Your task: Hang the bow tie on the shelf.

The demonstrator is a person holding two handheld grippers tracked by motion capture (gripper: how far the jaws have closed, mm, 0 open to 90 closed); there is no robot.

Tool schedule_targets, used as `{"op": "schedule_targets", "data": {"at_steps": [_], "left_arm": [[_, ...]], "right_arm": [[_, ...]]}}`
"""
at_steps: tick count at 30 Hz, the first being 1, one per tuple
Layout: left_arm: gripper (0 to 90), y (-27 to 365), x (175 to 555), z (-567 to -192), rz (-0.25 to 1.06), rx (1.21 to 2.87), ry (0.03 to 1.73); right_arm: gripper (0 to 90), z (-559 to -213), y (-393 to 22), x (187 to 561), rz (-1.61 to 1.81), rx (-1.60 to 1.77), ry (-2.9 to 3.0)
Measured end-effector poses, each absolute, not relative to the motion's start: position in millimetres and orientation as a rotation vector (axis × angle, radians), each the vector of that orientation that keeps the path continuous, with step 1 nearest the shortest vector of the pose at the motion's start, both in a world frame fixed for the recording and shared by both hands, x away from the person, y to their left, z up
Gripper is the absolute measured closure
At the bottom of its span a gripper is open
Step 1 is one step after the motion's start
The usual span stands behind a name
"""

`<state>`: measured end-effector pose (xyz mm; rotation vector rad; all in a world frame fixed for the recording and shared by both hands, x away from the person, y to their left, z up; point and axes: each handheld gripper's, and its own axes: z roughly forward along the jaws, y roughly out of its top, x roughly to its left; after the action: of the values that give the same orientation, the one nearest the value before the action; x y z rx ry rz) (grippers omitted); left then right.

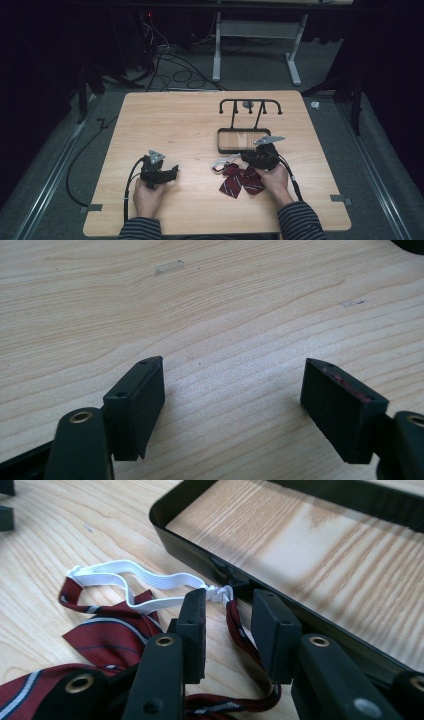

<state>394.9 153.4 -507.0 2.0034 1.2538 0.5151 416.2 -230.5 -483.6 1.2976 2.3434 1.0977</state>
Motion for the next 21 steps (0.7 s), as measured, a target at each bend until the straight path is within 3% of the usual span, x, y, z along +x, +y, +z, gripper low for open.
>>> {"op": "schedule_targets", "data": {"at_steps": [11, 16, 21], "left_arm": [[26.3, 153, 395, -507, 0.518, 2.001, 1.255], [26.2, 153, 395, -507, 0.518, 2.003, 1.254], [26.3, 153, 395, -507, 0.518, 2.003, 1.254]], "right_arm": [[77.3, -495, -224, 422, 1.029, 1.31, 2.369], [87.0, -495, -225, 422, 1.017, 1.301, 2.37], [88.3, -494, -224, 420, 1.004, 1.275, 2.385]]}}
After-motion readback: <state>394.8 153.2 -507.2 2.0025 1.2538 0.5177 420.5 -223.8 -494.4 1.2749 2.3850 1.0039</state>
